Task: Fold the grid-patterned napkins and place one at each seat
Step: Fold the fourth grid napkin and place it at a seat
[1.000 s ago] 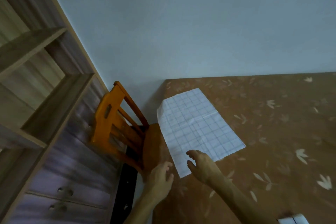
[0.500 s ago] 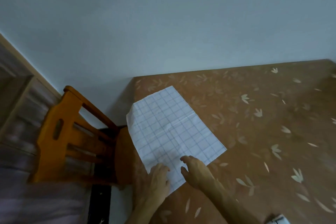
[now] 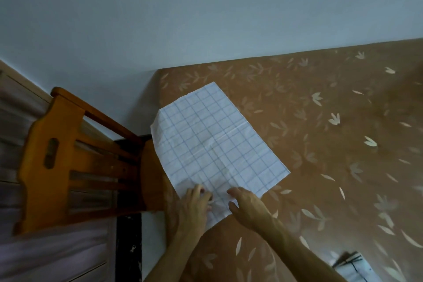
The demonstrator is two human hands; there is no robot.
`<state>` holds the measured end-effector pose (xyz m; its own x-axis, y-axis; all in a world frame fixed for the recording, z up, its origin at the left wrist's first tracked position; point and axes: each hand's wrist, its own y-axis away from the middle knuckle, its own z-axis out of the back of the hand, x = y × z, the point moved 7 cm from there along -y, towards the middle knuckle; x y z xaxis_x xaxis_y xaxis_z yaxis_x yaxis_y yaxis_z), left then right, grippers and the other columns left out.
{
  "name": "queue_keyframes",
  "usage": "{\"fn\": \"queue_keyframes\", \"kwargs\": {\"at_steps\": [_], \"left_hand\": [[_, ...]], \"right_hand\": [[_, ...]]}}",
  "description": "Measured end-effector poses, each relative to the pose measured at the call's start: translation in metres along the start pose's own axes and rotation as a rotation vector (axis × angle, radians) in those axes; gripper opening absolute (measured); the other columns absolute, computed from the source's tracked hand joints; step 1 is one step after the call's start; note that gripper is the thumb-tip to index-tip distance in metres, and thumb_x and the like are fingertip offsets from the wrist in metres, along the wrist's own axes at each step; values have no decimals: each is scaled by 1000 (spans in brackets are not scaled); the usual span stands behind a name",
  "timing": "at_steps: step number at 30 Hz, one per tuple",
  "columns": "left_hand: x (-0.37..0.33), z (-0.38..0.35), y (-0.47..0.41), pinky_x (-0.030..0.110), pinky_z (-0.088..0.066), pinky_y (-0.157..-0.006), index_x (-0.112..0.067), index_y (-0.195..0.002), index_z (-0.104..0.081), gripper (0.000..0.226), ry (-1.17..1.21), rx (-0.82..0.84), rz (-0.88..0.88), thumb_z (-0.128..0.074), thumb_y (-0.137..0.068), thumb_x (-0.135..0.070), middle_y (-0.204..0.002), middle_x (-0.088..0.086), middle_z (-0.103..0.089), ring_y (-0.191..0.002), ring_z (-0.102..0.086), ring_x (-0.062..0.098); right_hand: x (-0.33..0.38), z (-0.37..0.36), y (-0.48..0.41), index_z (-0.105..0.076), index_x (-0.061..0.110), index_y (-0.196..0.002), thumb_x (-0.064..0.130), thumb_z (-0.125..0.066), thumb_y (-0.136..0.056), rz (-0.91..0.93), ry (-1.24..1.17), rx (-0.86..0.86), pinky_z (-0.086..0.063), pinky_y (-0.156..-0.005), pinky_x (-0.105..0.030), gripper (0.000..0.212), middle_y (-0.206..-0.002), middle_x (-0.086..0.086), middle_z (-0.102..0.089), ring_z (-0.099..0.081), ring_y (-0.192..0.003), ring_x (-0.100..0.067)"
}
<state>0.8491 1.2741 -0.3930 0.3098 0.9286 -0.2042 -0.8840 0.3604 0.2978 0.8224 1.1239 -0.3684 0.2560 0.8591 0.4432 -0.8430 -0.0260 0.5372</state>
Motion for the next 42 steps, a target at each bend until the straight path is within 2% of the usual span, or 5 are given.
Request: {"fn": "queue_keyframes", "kwargs": {"at_steps": [12,17,26,35,42], "left_hand": [[-3,93,1,15,-46,-63,-30,-99,-60,5,769,-220,396,-59,-97,-35,-94,-15,-65,-78,-58,-3],[-17,147,9,41,-62,-83,-27,-98,-63,8,1036,-343,412,-63,-94,-33,-103,-5,-69,-92,-66,12],[-26,281,55,15,-46,-59,-9,-98,-63,12,1141,-545,203,-63,-94,-21,-88,-1,-66,-76,-61,7],[-84,265,114,25,-58,-72,-25,-100,-71,17,857,142,-193,-73,-88,-36,-101,-8,-73,-96,-71,10],[-66,324,115,17,-44,-103,-42,-143,-38,72,770,-468,-299,-78,-84,-30,-149,-17,-43,-139,-40,1]], "right_hand": [[-9,48,26,-68,10,-98,65,-38,-97,-154,-343,-74,-46,-67,-20,62,-95,-4,-68,-62,-77,-11],[20,75,44,-64,11,-128,72,-19,-93,-139,-640,51,-50,-98,-33,84,-121,-10,-70,-68,-102,-20],[47,117,77,-13,35,-155,80,-37,-86,-55,-942,25,-62,-69,-34,86,-112,-19,-72,-77,-87,-26],[95,214,115,-75,31,-96,9,-64,-93,397,-813,-563,-61,-73,-38,24,-95,-2,-75,-71,-83,-24],[145,237,184,-67,30,-121,2,-55,-88,683,-413,-411,-53,-69,-19,45,-91,15,-71,-67,-76,-4]]}}
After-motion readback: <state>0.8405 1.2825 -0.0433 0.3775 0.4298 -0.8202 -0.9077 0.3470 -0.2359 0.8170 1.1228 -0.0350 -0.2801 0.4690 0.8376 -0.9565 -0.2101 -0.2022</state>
